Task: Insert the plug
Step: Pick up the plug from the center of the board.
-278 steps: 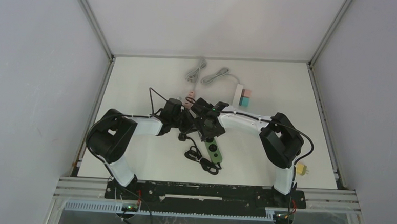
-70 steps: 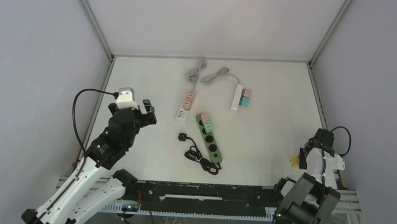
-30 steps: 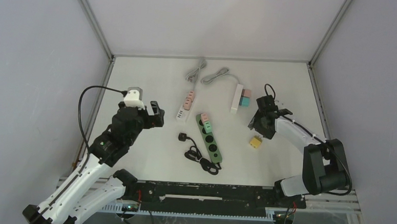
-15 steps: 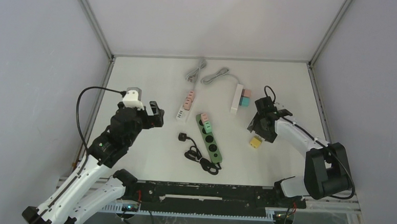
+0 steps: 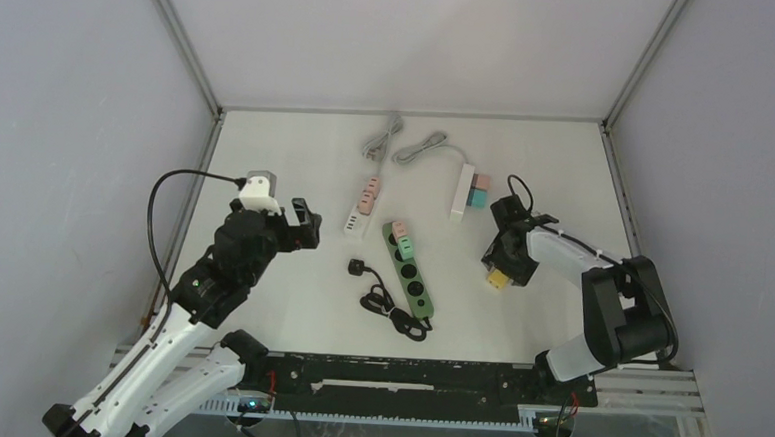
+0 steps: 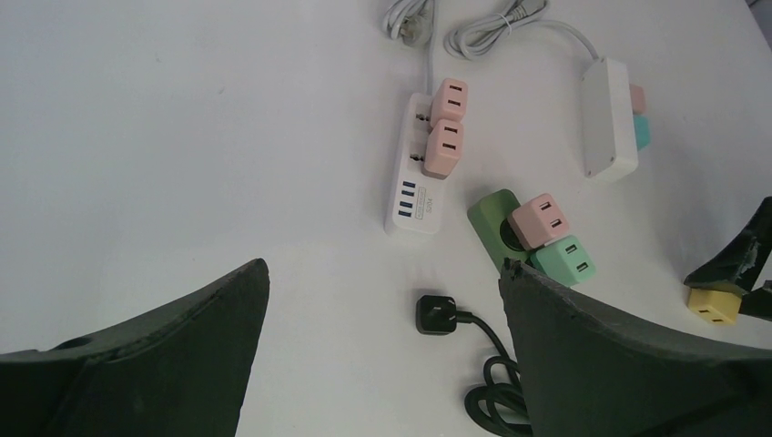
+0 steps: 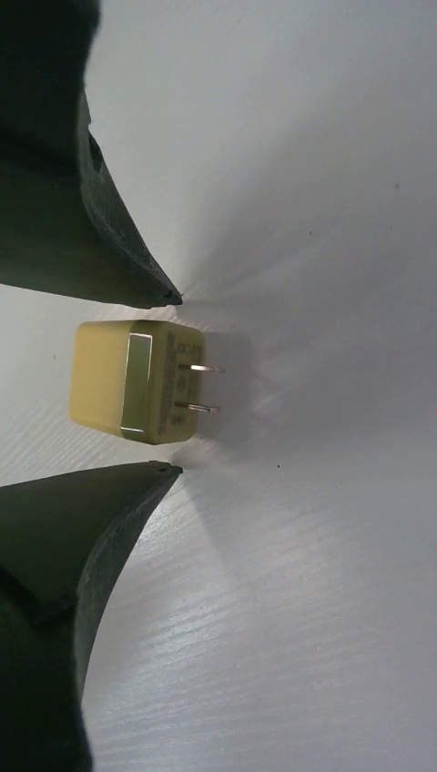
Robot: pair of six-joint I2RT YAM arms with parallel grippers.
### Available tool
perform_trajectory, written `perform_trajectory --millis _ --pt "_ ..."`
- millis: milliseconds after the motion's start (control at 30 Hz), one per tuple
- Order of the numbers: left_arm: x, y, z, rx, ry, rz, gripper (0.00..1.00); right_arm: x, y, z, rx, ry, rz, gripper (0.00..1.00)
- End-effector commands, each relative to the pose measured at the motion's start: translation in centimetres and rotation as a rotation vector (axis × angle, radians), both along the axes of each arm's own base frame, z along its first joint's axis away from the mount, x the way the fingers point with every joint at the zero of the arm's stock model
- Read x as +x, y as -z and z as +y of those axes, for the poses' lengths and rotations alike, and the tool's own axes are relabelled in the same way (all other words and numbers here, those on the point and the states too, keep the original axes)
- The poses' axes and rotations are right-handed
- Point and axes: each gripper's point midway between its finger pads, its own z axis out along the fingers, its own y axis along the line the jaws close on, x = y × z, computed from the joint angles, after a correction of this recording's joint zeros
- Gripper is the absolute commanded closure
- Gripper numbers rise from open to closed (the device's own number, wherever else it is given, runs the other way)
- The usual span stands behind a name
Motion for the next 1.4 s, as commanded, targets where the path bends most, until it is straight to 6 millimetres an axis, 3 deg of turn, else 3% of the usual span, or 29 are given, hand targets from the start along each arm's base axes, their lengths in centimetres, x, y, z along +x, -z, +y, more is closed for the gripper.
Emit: perform_trajectory --millis 0,400,767,1000,1167,1233,1367 --pt "0.0 0.0 -0.4 -0.026 0.010 -0.012 0.00 0.6 0.4 0.5 0.009 0.007 -0.025 0.31" --pt "0.1 0.1 -0.7 -0.033 0.023 -0.003 0.00 0.5 0.0 1.5 0.009 -0.066 -0.039 0.43" --pt "0.0 0.1 -1.8 -0.058 0.072 0.012 0.00 1.0 -4.3 3.9 0.039 -0.272 -0.181 0.61" --pt "-0.3 -0.4 -3.3 -0.122 0.126 0.036 0.00 1.4 -8.7 7.3 0.050 -0.557 -0.320 0.64" --pt "-1.0 -0.8 -5.5 -0.191 0.227 0.078 0.00 0.5 -12.1 11.4 0.041 -0.900 -0.439 0.68" --pt "-1.4 -0.9 -6.5 -0.219 0.270 0.096 0.00 0.0 -13.4 13.0 0.044 -1.029 -0.500 0.77" --pt "-2.0 -1.2 -8.0 -0.257 0.341 0.130 0.00 -0.7 -15.9 15.4 0.056 -1.199 -0.601 0.78"
